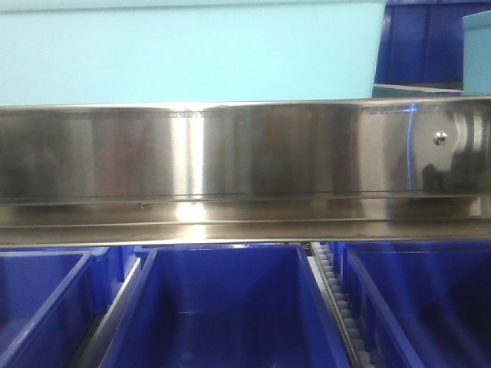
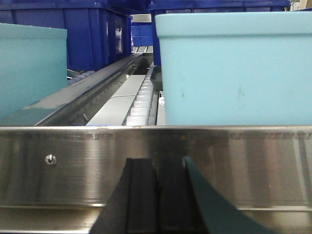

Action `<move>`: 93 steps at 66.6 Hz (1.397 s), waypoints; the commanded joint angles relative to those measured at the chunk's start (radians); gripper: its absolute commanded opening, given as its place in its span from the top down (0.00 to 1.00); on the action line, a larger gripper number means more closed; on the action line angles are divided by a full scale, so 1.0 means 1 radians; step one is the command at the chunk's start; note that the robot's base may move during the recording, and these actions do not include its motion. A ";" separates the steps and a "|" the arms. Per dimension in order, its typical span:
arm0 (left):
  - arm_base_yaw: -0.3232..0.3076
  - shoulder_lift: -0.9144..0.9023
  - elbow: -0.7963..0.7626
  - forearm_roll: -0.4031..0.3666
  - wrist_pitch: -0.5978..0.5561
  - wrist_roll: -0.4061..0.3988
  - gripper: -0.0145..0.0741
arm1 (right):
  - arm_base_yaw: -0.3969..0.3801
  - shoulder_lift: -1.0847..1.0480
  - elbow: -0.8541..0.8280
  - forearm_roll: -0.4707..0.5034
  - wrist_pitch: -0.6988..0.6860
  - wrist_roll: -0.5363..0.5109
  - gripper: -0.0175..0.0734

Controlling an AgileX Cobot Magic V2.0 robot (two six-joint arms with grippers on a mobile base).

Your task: Move two blue bins to right shelf middle

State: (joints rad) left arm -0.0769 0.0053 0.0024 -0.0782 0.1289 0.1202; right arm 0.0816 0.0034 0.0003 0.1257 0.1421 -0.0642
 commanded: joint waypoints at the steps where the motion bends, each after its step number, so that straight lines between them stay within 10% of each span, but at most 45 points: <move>1: 0.002 -0.005 -0.002 -0.007 -0.013 0.000 0.96 | 0.000 -0.003 0.000 0.002 -0.023 -0.007 0.99; 63: 0.002 -0.005 -0.002 0.000 -0.237 0.000 0.96 | 0.002 -0.003 0.000 0.002 -0.105 -0.007 0.99; 78: 0.002 -0.005 -0.002 -0.104 -0.413 0.000 0.96 | 0.002 -0.003 0.000 0.002 -0.243 -0.007 0.99; 93: 0.002 -0.005 -0.201 -0.121 -0.258 0.000 0.96 | 0.002 -0.002 -0.278 0.015 -0.075 -0.007 0.99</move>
State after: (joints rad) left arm -0.0769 0.0037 -0.1003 -0.1879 -0.1792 0.1202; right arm 0.0833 0.0000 -0.1707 0.1324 0.0282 -0.0642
